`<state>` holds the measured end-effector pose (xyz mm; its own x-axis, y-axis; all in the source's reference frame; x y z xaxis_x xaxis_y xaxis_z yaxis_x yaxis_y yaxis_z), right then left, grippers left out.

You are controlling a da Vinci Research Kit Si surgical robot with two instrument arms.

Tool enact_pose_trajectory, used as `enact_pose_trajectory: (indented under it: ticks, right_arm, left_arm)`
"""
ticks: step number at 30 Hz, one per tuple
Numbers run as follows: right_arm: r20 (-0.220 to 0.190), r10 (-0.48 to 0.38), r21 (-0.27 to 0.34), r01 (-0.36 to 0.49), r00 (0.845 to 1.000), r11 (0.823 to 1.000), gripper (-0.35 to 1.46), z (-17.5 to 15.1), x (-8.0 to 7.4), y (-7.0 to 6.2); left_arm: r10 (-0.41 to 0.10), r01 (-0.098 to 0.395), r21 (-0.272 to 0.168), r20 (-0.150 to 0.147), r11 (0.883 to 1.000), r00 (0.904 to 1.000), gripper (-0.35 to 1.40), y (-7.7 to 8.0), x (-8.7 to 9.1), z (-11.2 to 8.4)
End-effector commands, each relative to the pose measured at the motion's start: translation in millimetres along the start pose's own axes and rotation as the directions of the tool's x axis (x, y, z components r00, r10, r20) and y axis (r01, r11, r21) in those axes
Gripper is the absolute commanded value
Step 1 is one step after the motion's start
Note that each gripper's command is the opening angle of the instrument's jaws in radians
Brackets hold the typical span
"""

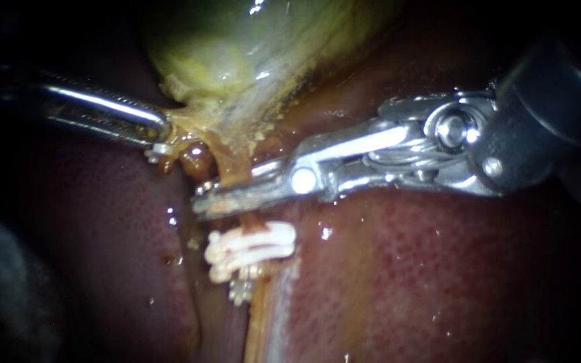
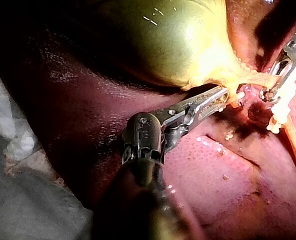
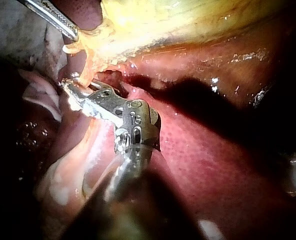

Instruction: Going back third clip right tube

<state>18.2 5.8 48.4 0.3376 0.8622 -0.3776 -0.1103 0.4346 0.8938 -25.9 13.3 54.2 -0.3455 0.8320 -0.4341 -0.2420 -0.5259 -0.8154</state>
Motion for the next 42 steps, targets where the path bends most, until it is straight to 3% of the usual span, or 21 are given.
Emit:
enact_pose_trajectory:
  ticks: [1,11,13,15,17,22,25,27,33,36,42]
  right_arm:
    - [0.001,0.000,0.002,0.000,1.000,1.000,-0.35,0.0,-0.1,0.0]
    - [0.013,-0.010,0.010,0.010,1.000,1.000,-0.35,0.6,-1.3,0.6]
    - [0.013,-0.015,0.008,0.015,1.000,1.000,-0.05,1.1,-1.9,1.0]
    - [0.014,-0.067,0.006,0.066,0.998,0.998,0.37,2.1,-3.1,2.0]
    - [0.017,-0.127,0.005,0.127,0.992,0.992,0.48,3.2,-4.6,3.3]
    - [0.016,-0.210,-0.006,0.210,0.978,0.978,0.49,3.5,-7.9,6.7]
    - [0.001,-0.254,-0.029,0.254,0.967,0.967,0.49,2.0,-8.5,7.9]
    - [0.002,-0.304,-0.025,0.304,0.953,0.952,0.49,0.7,-8.7,8.3]
    - [0.006,-0.437,-0.005,0.437,0.899,0.899,0.49,-3.1,-10.5,7.7]
    - [0.004,-0.460,-0.002,0.460,0.888,0.888,0.50,-4.9,-11.3,6.7]
    - [0.006,-0.529,-0.005,0.529,0.849,0.849,0.50,-8.8,-12.6,4.6]
  left_arm:
    - [0.000,0.000,0.000,0.000,1.000,1.0000,-0.35,0.0,0.0,0.0]
    - [0.000,0.000,0.000,0.000,1.000,1.0000,-0.35,0.0,0.0,0.1]
    - [0.000,0.000,0.001,0.000,1.000,1.0000,-0.35,0.0,0.0,0.1]
    - [0.000,0.000,0.001,-0.001,1.000,1.0000,-0.35,0.1,0.0,0.1]
    - [0.000,0.000,0.001,-0.001,1.000,1.0000,-0.35,0.2,0.0,0.1]
    - [0.000,0.000,0.001,-0.001,1.000,1.0000,-0.35,0.2,0.0,0.1]
    - [0.000,0.000,0.001,-0.001,1.000,1.0000,-0.35,0.2,0.0,0.1]
    - [0.000,0.000,0.001,-0.001,1.000,1.0000,-0.35,0.2,0.0,0.1]
    - [0.000,0.000,-0.001,0.000,1.000,1.0000,-0.35,0.0,-0.1,-0.1]
    - [0.001,-0.001,-0.001,0.001,1.000,1.0000,-0.35,-0.1,-0.1,-0.3]
    - [0.001,-0.001,-0.002,0.001,1.000,1.0000,-0.35,-0.1,-0.1,-0.3]
